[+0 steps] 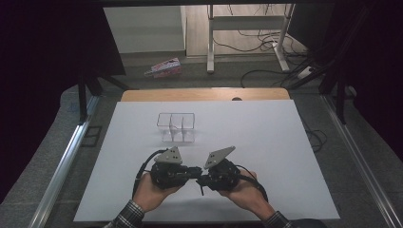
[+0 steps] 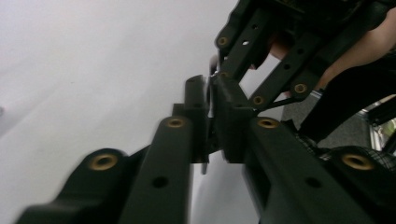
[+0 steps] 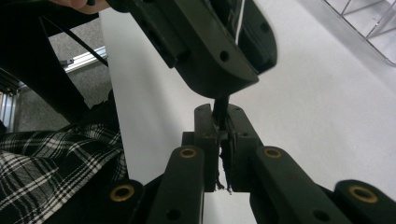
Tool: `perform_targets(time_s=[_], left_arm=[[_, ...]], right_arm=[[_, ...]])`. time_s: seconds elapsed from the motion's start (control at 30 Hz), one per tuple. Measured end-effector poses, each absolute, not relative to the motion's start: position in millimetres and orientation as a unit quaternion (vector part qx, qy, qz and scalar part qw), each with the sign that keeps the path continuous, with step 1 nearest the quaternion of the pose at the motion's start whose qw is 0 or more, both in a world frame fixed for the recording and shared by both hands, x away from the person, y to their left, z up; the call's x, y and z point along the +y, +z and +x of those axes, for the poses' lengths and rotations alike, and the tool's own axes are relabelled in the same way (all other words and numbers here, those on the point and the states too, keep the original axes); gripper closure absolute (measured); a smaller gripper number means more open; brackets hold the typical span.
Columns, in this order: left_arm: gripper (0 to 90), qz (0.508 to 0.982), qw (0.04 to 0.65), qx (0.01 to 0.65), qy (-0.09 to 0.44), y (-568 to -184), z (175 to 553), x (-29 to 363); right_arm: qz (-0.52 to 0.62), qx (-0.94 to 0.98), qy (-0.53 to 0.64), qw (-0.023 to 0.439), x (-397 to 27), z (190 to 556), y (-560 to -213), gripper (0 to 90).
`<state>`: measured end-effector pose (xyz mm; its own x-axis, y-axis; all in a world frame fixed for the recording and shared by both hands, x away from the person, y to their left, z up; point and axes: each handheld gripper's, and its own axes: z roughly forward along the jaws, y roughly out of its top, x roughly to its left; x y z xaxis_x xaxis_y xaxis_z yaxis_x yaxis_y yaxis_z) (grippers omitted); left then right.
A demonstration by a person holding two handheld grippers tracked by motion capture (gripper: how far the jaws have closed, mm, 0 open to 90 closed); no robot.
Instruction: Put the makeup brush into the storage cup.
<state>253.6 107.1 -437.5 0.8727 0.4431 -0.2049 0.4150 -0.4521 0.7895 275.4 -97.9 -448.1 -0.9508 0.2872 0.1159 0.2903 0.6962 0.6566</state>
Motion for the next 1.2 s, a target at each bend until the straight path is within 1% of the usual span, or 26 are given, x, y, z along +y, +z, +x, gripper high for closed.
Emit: perform_targets(time_s=[0.13, 0.17, 0.2, 0.27, 0.3, 0.33, 0.37, 0.4, 0.43, 0.47, 0.5, 0.53, 0.9, 1.2], left_arm=[[85.5, 0.85, 0.462, 0.254, 0.019, -437, 253, 108], [85.6, 0.85, 0.46, 0.256, 0.023, -436, 253, 108], [85.6, 0.85, 0.46, 0.258, 0.025, -435, 253, 109], [85.6, 0.847, 0.46, 0.263, 0.029, -434, 254, 113], [85.6, 0.847, 0.46, 0.263, 0.029, -434, 254, 113], [85.6, 0.848, 0.458, 0.264, 0.031, -434, 255, 114], [85.6, 0.849, 0.458, 0.264, 0.031, -434, 255, 114], [85.6, 0.85, 0.456, 0.264, 0.032, -434, 255, 114], [85.5, 0.851, 0.452, 0.264, 0.036, -434, 255, 114], [85.5, 0.851, 0.451, 0.266, 0.037, -434, 255, 114], [85.5, 0.852, 0.449, 0.267, 0.038, -434, 255, 114], [85.5, 0.853, 0.445, 0.269, 0.041, -435, 255, 114], [85.5, 0.851, 0.437, 0.284, 0.055, -433, 256, 124], [85.4, 0.846, 0.433, 0.304, 0.069, -432, 258, 134]], right_arm=[[-0.157, -0.918, -0.365, 0.005, -99, 276, -449, 84.1], [-0.158, -0.916, -0.368, 0.006, -99, 276, -449, 80.3], [-0.164, -0.912, -0.377, 0.005, -100, 277, -450, 63.4], [-0.168, -0.907, -0.386, -0.004, -101, 278, -451, 47.7], [-0.168, -0.907, -0.386, -0.004, -101, 278, -451, 47.7], [-0.163, -0.902, -0.4, -0.015, -102, 280, -453, 33.5], [-0.163, -0.902, -0.4, -0.015, -102, 280, -453, 33.5], [-0.163, -0.901, -0.402, -0.019, -102, 280, -454, 29.6], [-0.164, -0.9, -0.403, -0.03, -102, 279, -455, 22.4], [-0.163, -0.899, -0.404, -0.043, -102, 279, -456, 17.2], [-0.164, -0.899, -0.404, -0.045, -102, 278, -457, 15.2], [-0.166, -0.897, -0.407, -0.049, -104, 278, -458, 9.0], [-0.193, -0.895, -0.397, -0.06, -121, 281, -461, 0.8], [-0.194, -0.895, -0.397, -0.057, -130, 277, -462, 0.4]])
